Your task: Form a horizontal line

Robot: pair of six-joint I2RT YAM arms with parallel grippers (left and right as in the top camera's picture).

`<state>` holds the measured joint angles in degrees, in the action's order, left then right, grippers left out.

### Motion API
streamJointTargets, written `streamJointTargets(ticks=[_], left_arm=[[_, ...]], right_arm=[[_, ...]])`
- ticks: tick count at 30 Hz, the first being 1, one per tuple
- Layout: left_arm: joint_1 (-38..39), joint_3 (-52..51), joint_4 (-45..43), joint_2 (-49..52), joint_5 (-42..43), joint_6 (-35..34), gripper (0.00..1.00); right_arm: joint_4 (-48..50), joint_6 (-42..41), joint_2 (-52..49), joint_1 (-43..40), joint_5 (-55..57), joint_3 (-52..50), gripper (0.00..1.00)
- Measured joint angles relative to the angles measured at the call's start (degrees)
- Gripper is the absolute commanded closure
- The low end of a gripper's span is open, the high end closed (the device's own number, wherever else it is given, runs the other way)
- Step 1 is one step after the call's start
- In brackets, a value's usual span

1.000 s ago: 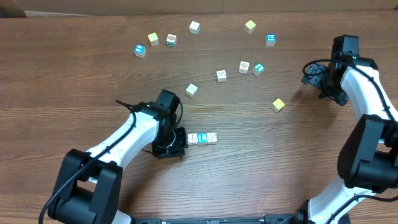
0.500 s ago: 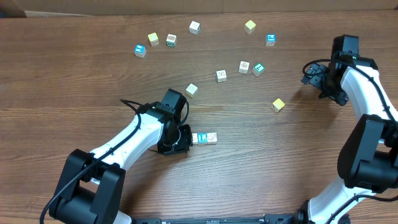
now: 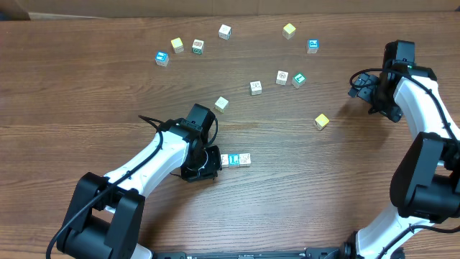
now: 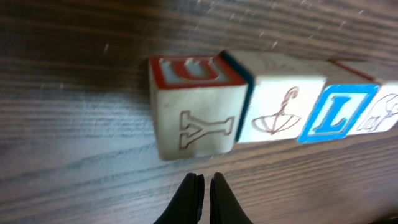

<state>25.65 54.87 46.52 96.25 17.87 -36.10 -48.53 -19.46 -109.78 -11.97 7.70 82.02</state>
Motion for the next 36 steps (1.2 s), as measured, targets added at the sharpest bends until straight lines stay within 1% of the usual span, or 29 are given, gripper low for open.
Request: streamJointTargets(ticks=[36], left_arm=[[0.0, 0.0, -3.1, 0.0, -1.8, -0.3, 0.95]], right_arm=[[0.0, 0.0, 0.0, 0.0, 0.0, 0.0, 0.0]])
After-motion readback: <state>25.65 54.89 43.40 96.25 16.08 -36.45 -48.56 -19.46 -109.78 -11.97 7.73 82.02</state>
